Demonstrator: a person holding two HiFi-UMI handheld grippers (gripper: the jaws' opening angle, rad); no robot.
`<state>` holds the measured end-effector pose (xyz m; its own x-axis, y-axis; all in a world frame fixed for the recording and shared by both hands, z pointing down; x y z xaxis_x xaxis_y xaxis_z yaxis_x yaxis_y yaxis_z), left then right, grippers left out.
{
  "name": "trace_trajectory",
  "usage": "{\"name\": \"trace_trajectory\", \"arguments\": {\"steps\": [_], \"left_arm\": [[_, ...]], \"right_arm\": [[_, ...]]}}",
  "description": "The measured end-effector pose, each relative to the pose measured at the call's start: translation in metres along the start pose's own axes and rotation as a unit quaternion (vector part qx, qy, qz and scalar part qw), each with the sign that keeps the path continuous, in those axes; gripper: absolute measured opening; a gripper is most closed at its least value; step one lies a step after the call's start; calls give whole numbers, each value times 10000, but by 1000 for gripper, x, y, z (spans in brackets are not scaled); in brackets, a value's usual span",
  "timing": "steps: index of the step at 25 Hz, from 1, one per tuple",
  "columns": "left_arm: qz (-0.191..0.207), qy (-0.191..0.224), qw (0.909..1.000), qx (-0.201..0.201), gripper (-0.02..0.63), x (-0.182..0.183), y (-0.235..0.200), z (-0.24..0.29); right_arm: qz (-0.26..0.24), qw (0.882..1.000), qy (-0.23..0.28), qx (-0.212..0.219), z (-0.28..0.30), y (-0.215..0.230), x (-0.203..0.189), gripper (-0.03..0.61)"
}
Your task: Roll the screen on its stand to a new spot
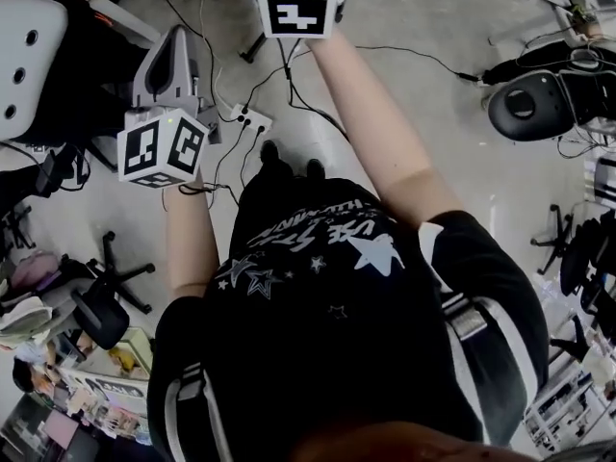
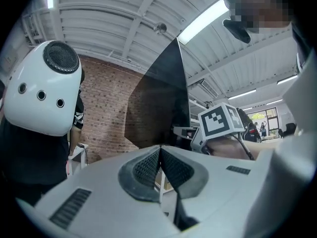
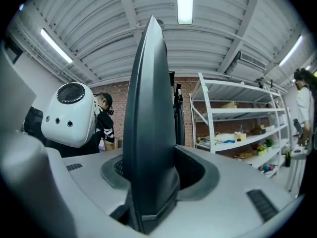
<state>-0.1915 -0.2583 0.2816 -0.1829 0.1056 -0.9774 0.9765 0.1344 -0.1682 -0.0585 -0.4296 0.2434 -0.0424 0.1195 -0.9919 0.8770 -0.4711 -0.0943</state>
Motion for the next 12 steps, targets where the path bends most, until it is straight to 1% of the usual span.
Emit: {"name": "trace_trajectory", "arguments": {"steps": [3,7,9,12], "left_arm": [[46,-28,10000,15,12,-3,9,-11],[46,31,10000,-43,11,3,15,-22],[38,81,9999,-82,12,5,20,-21],[17,87,9997,-206,12,-3,27,-14]], "right_arm": [[31,10000,59,-26,-13,5,0,201],[5,10000,42,-21,-33,11,1,201],[16,10000,52,-16,-41,16,-2,201],[100,9999,107,-19,-49,25,-14,201]]}}
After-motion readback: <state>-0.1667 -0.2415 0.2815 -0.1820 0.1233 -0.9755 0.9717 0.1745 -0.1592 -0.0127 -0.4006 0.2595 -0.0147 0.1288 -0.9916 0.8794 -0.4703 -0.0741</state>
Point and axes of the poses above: the fingertips, and each gripper's own axes: z forward along the fingers, y to its right, x out of its top, the point moved 5 cm from there along -z, backward along the fingers, and after that the axes turned 3 degrees about -z, right-handed, at the moved point
